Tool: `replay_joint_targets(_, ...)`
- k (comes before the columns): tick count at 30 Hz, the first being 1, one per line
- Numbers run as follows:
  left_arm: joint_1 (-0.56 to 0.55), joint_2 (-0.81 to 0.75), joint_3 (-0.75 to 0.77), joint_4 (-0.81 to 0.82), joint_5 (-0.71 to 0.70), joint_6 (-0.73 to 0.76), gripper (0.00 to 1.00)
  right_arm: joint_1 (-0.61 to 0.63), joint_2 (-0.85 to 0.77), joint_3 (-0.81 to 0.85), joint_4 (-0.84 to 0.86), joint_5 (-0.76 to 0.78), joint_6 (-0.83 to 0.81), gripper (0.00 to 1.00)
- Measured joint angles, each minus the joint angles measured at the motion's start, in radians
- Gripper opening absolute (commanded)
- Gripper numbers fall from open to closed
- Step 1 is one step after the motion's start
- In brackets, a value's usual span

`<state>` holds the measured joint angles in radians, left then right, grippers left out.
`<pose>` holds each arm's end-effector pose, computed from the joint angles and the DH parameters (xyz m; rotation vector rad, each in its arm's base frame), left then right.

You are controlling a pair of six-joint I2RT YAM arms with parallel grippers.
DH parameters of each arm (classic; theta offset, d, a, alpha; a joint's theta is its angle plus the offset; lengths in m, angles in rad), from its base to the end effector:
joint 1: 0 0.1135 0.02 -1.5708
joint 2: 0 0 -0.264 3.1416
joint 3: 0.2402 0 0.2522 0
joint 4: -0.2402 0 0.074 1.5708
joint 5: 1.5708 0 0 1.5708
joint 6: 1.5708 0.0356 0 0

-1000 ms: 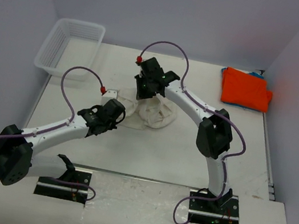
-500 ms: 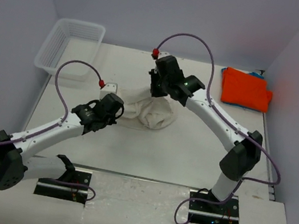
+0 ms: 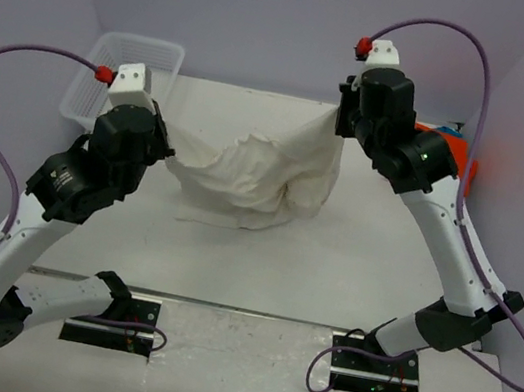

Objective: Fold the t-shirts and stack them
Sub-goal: Flatten out the tshirt

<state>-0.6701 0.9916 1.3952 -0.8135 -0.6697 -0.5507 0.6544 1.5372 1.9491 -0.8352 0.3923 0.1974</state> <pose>0.1475 -0.0887 0.4452 -0.3101 1.8664 -0.1675 0.2535 0.1773 0.4865 -0.1976 1.9539 0.1676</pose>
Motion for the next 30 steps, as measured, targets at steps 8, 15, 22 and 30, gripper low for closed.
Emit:
replay_joint_targets(8, 0.0, 0.016, 0.2, -0.122, -0.111, 0.057, 0.0, -0.025, -0.074, 0.222, -0.103, 0.122, -0.062, 0.0)
replay_joint_targets(15, 0.0, 0.031, 0.329, -0.15, -0.138, 0.144, 0.0, -0.025, -0.19, 0.322, -0.141, 0.22, -0.114, 0.0)
replay_joint_targets(22, 0.0, 0.056, 0.521, -0.139, -0.095, 0.256, 0.0, 0.042, -0.327, 0.356, -0.099, 0.289, -0.219, 0.0)
replay_joint_targets(30, 0.0, 0.091, 0.731, -0.119, 0.006, 0.342, 0.0, 0.224, -0.386, 0.44, 0.071, 0.387, -0.418, 0.0)
